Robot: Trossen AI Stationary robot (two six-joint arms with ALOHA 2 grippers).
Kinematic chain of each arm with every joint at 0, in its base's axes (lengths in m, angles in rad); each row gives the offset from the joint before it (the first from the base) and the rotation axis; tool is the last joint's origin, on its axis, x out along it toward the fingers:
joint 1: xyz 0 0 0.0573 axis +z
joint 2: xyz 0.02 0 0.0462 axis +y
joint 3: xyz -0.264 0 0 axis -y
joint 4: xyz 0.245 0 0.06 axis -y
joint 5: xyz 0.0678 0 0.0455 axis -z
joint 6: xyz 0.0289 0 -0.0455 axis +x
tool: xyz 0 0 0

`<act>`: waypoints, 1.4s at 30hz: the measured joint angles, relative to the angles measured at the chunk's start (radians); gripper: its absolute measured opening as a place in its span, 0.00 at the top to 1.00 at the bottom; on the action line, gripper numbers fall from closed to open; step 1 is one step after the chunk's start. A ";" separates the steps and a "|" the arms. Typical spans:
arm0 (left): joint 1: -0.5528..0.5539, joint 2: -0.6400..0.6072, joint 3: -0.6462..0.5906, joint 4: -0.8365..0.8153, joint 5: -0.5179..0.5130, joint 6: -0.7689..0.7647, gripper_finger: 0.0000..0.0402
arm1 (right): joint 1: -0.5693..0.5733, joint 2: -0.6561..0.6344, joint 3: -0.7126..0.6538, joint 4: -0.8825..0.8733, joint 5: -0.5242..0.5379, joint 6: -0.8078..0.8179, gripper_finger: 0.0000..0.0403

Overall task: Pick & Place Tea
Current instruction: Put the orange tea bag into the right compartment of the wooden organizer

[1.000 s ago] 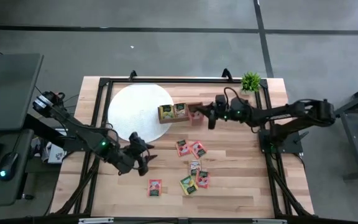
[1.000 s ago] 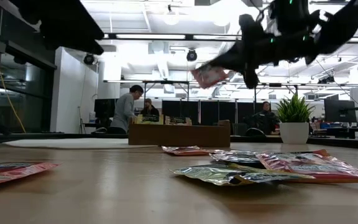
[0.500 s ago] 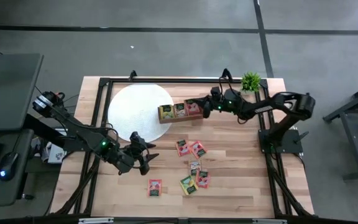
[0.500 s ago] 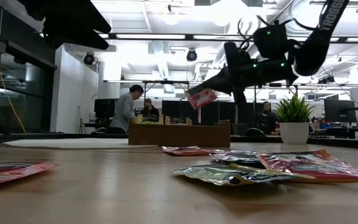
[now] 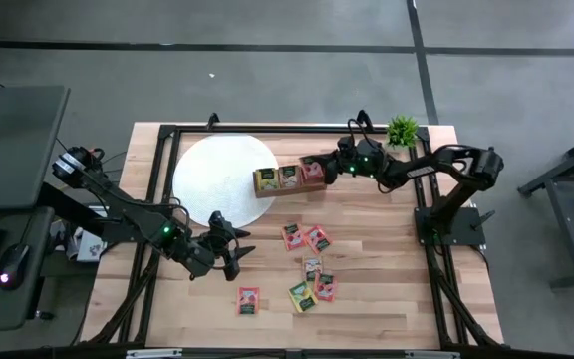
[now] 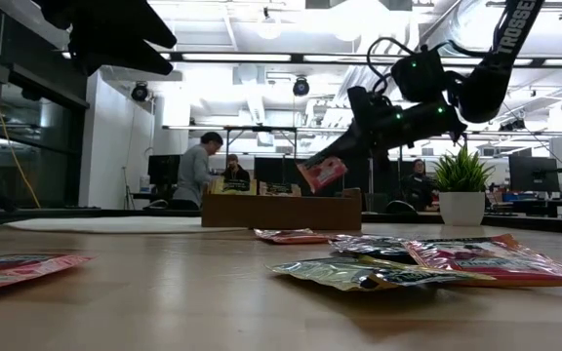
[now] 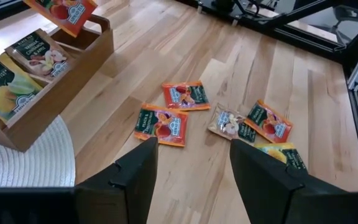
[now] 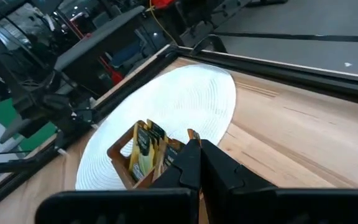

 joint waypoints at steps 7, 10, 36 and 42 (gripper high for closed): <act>0.000 0.000 0.000 -0.001 0.002 0.001 0.51 | -0.003 0.000 0.000 -0.053 -0.004 -0.027 1.00; 0.000 0.000 0.000 -0.001 0.002 0.001 0.51 | -0.003 0.000 0.000 -0.059 0.002 -0.032 1.00; 0.000 0.000 0.001 -0.002 0.006 0.001 0.51 | -0.056 0.009 -0.002 -0.071 -0.038 -0.001 1.00; 0.000 0.000 0.001 -0.002 0.011 0.001 0.51 | -0.056 0.009 0.011 -0.094 -0.052 0.010 1.00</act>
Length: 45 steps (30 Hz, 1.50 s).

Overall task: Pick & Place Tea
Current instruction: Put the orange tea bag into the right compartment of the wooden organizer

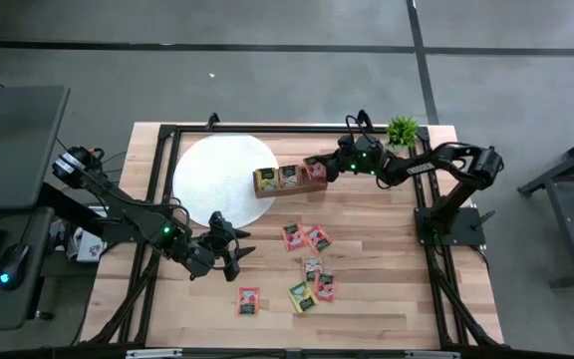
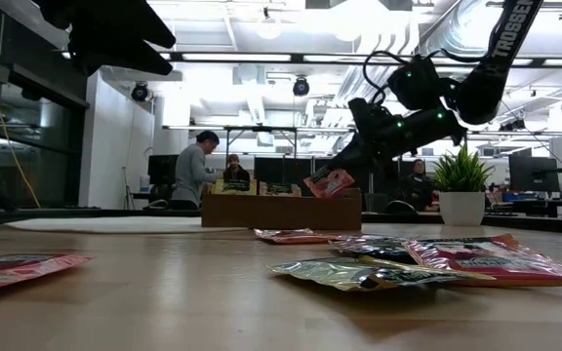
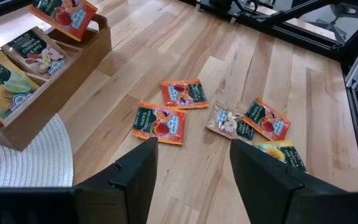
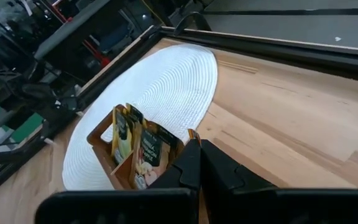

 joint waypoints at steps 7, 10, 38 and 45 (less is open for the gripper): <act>0.000 0.000 0.000 0.000 0.001 0.000 0.51 | 0.000 0.000 0.062 -0.081 -0.013 -0.002 1.00; 0.000 0.000 0.000 0.000 0.001 0.000 0.51 | 0.002 0.004 0.074 -0.102 -0.013 -0.004 1.00; 0.000 0.000 0.000 -0.007 0.004 0.000 0.51 | 0.015 0.112 0.074 -0.014 -0.049 0.030 0.96; 0.000 0.000 0.000 -0.007 0.005 0.000 0.51 | 0.015 0.112 0.074 -0.014 -0.049 0.037 0.74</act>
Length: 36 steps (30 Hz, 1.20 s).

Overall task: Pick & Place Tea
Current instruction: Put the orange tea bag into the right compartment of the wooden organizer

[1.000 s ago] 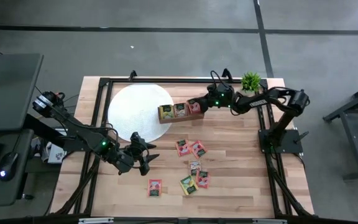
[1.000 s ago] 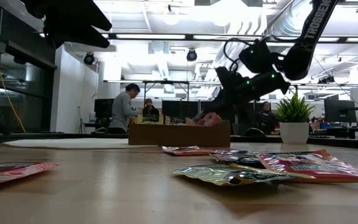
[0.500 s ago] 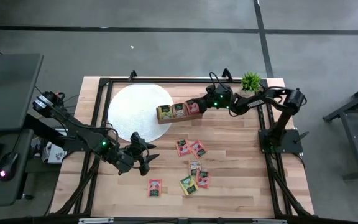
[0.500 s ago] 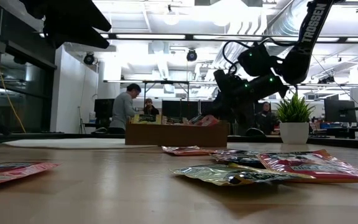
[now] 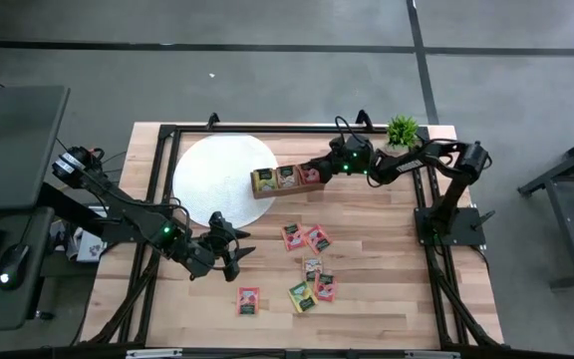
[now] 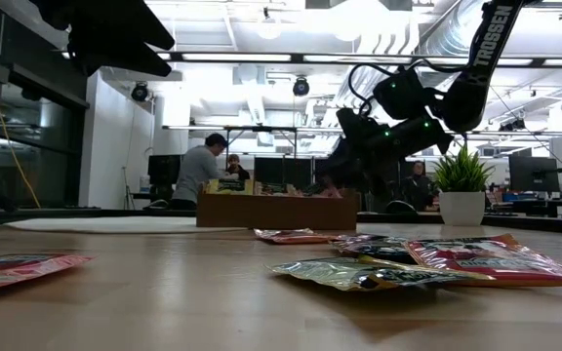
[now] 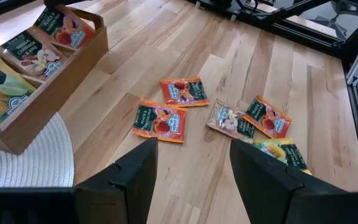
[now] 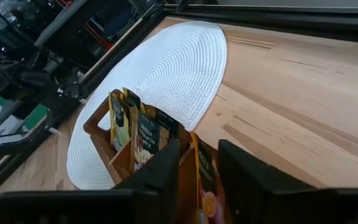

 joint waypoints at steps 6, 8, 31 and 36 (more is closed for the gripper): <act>0.000 0.000 0.000 0.000 0.006 0.000 0.51 | -0.002 -0.011 0.000 0.011 0.000 0.003 0.60; 0.000 0.000 0.000 0.000 0.010 0.000 0.51 | -0.006 -0.026 0.000 0.014 -0.001 -0.001 0.58; -0.002 0.000 0.000 -0.012 0.090 0.007 0.51 | 0.212 -0.416 0.000 -0.275 0.046 -0.171 0.87; -0.050 0.000 0.000 -0.043 0.122 -0.048 0.51 | 0.382 -0.430 0.000 -0.293 0.089 -0.181 0.99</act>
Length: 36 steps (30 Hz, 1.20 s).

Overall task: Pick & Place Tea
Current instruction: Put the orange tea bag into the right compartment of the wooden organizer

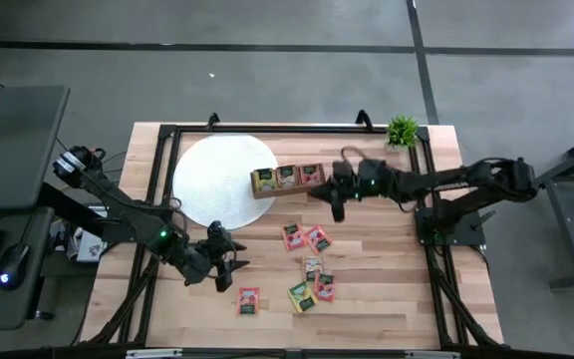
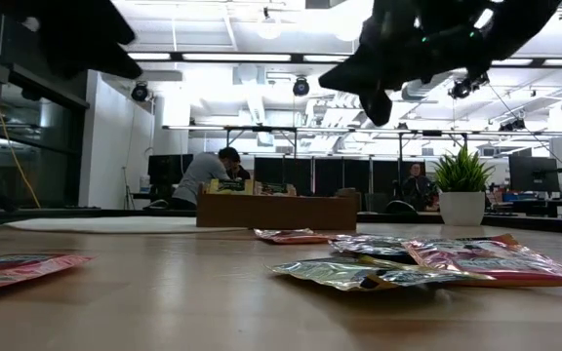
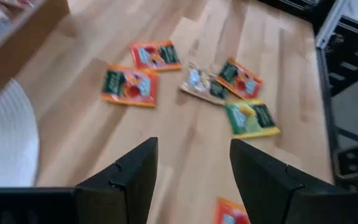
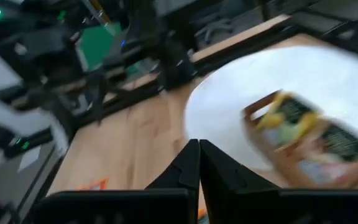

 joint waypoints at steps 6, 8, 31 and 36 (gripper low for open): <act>-0.105 0.028 0.000 -0.005 -0.004 -0.150 0.51 | 0.172 0.017 0.067 -0.170 0.110 -0.021 1.00; -0.148 0.051 0.000 -0.004 -0.022 -0.217 0.51 | 0.214 0.034 0.132 -0.267 0.120 -0.055 1.00; -0.424 0.330 0.000 0.132 -0.003 -0.788 0.51 | 0.411 0.875 1.177 -0.959 -0.171 -0.563 1.00; -0.436 0.331 0.000 0.125 0.008 -0.798 0.51 | 0.426 0.997 1.323 -0.995 -0.185 -0.638 1.00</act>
